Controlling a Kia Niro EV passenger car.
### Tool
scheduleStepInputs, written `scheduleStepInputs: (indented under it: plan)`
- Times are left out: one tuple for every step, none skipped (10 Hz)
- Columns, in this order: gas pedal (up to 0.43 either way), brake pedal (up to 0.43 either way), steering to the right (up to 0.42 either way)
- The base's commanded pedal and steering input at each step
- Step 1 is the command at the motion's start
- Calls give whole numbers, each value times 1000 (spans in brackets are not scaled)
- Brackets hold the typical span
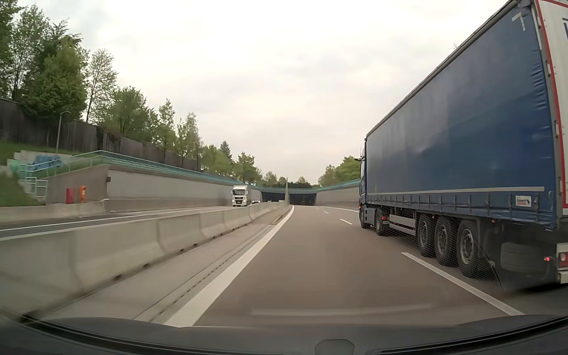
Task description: Follow the waypoints while adhering to traffic rules and regulations
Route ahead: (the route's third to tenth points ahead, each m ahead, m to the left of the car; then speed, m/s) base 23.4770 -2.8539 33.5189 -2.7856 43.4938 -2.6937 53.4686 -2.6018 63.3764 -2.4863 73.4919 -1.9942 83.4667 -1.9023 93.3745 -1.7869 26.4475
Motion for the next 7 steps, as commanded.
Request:
scheduleStepInputs:
  plan:
    - [110,0,-1]
    - [110,0,-1]
    - [110,0,-1]
    - [98,0,-1]
    - [98,0,-1]
    - [98,0,-1]
    - [98,0,-1]
